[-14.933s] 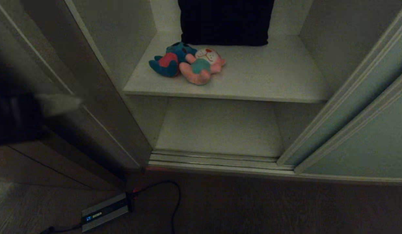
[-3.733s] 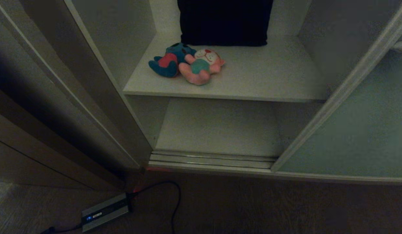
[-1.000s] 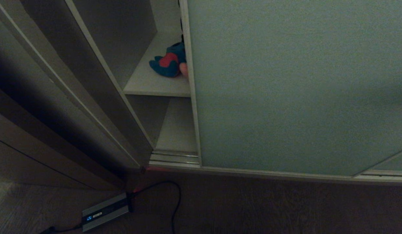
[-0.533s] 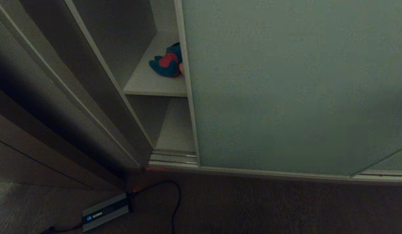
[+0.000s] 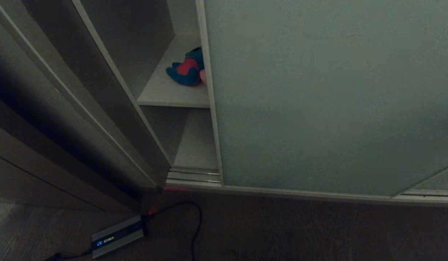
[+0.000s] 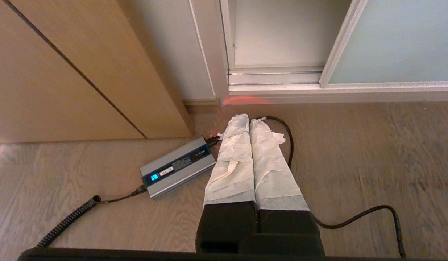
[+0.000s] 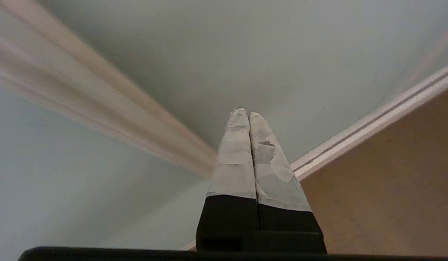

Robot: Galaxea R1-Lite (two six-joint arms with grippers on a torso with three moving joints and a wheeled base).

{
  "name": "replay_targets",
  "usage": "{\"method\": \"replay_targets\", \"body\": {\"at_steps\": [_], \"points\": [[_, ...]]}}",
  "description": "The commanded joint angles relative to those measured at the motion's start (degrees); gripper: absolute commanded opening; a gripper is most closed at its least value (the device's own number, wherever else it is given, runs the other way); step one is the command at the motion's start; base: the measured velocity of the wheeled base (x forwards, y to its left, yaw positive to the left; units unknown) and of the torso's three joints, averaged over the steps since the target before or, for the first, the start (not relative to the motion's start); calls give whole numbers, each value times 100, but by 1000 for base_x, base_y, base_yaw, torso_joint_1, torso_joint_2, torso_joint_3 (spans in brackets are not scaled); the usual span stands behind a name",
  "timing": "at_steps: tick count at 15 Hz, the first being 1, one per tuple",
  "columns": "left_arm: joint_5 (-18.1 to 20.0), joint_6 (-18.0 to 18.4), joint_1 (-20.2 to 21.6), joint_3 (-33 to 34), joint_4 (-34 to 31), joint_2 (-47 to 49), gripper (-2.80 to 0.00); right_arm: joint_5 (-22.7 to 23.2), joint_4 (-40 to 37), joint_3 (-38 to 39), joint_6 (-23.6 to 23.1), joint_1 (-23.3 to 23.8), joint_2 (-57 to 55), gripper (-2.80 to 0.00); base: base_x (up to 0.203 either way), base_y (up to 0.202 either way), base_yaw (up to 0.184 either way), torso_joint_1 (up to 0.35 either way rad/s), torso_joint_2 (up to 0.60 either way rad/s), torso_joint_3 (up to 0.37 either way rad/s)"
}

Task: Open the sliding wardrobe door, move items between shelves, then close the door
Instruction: Close the door

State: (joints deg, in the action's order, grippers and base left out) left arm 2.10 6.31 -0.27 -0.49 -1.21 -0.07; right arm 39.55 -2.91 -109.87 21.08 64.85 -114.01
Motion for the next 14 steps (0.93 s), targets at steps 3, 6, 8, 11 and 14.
{"method": "replay_targets", "body": {"at_steps": [3,6,8,11,14], "points": [[1,1,0,-4,-2,7,-280,0,133,-25,186,-341,-167,-280,0,0,0,0,0,0],[1,1,0,-4,-2,7,-280,0,404,-25,195,-448,-279,-280,0,0,0,0,0,0],[1,2,0,5,-2,7,-280,0,472,-10,195,-515,-306,-280,0,0,0,0,0,0],[1,1,0,-4,-2,7,-280,17,494,37,212,-605,-249,-280,0,0,0,0,0,0],[1,1,0,-4,-2,7,-280,27,494,155,212,-705,-125,-280,0,0,0,0,0,0]]}}
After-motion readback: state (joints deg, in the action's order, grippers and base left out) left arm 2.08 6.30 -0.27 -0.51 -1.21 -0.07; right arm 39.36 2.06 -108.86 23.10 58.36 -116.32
